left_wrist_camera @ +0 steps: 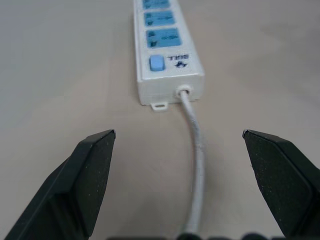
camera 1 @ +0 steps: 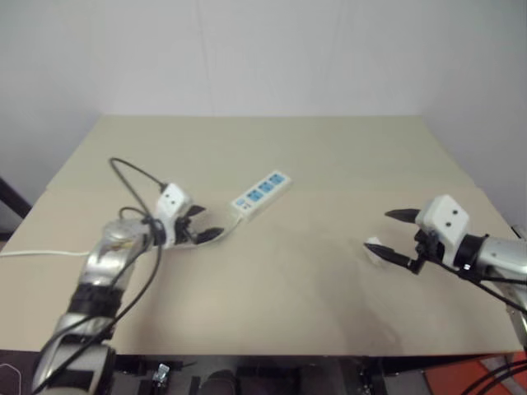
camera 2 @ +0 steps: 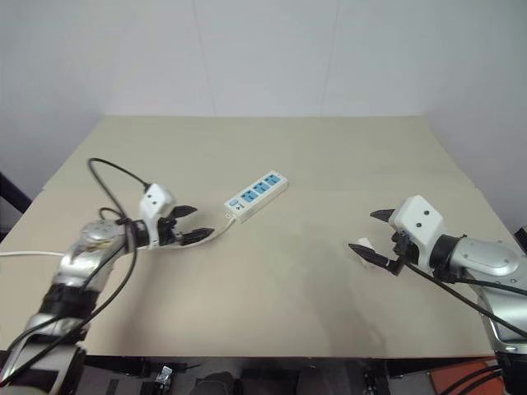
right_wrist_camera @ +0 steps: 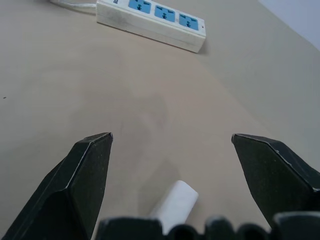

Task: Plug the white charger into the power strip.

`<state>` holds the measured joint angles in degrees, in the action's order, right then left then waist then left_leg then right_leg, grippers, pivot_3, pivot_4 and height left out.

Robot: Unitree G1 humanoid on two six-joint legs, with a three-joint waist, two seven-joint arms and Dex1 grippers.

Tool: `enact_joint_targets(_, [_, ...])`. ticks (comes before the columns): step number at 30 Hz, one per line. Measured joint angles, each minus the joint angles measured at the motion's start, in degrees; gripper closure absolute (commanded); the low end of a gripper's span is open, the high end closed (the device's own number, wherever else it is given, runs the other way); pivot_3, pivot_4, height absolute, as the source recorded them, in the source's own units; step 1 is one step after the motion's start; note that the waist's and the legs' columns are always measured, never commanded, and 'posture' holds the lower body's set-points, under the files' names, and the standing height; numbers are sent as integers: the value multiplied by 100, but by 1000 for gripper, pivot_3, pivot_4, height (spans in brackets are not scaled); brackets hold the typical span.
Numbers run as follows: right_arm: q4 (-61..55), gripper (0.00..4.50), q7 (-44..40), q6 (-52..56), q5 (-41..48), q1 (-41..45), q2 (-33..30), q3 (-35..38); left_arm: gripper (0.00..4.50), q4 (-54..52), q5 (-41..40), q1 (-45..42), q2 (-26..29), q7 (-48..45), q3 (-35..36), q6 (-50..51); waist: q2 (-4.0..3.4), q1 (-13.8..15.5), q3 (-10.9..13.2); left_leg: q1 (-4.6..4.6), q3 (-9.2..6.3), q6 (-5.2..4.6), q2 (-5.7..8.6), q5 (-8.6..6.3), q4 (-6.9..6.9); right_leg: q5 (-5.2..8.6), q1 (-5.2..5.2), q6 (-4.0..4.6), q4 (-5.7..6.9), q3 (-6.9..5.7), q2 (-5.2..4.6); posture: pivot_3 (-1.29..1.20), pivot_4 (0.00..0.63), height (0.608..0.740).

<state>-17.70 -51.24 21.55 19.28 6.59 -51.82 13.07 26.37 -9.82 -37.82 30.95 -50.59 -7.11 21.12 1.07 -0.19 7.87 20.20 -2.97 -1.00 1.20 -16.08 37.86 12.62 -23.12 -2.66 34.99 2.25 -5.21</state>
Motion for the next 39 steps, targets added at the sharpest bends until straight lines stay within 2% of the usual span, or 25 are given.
enact_joint_targets(2, [-83, 0, 39, 10, 2, 8, 17, -10, 640, 637, 267, -302, -262, 93, -216, -139, 2, -7, 1, 0, 0, 0, 1, 0, 1, 0, -1, 0, 0, 0, 1, 0, 150, 740])
enact_joint_targets(7, [-274, 0, 137, 51, 6, -40, 19, 14, 2241, 1985, 582, -989, -737, 283, -277, -853, 3, 8, -1, -4, -2, 0, 3, 0, 3, 0, 6, -1, 1, 0, -2, 0, 150, 740])
enact_joint_targets(14, [-472, 0, 197, 163, 9, -293, 47, 141, 4468, 2356, 626, -1091, -975, 215, -193, -1233, 3, 48, -3, -5, -3, 0, 4, 1, 4, 0, 8, -2, 2, -1, -3, 0, 150, 740])
enact_joint_targets(17, [-501, 0, 199, 167, 10, -329, 52, 168, 4468, 2073, 568, -865, -866, -92, -140, -1269, 2, 29, -4, -4, -2, 0, 2, 1, 4, 1, 4, -2, 4, 1, -1, 0, 150, 740])
enact_joint_targets(19, [-524, 0, 200, 169, 9, -335, 52, 191, 4468, 1350, 309, -250, -599, -825, -90, -1464, -2, -46, -6, 0, -1, 0, -4, 1, 0, 1, -2, -2, 19, 6, 1, 0, 150, 740])
enact_joint_targets(23, [-513, 0, 186, 174, 9, -308, 57, 208, 4468, -366, -316, 1147, 187, -2466, -119, -1582, -2, -103, -4, 4, -4, 0, -12, -1, -3, 0, -10, -2, 13, 11, 1, 0, 150, 740])
enact_joint_targets(26, [-499, 0, 182, 174, 9, -271, 60, 176, 4468, -975, -386, 1728, 724, -2987, -119, -1708, -3, -55, -2, -6, 0, 0, -9, 0, -1, 1, -2, -1, -1, 11, -3, 0, 150, 740])
enact_joint_targets(33, [-355, 0, 160, 173, 8, 17, 88, -97, 2398, -961, -168, 1833, 553, -2317, -53, -2105, -3, 64, -2, -14, -1, 4, -7, 4, 3, -6, 8, 2, 5, 0, 0, 0, 150, 740])
enact_joint_targets(39, [-325, 0, 142, 173, 11, -27, 88, -96, 424, -1275, -592, 1887, 677, -2572, 105, -1875, -3, 17, -2, 3, -3, 2, -9, 3, 2, -4, -4, 0, 5, 0, 0, 0, 150, 740])
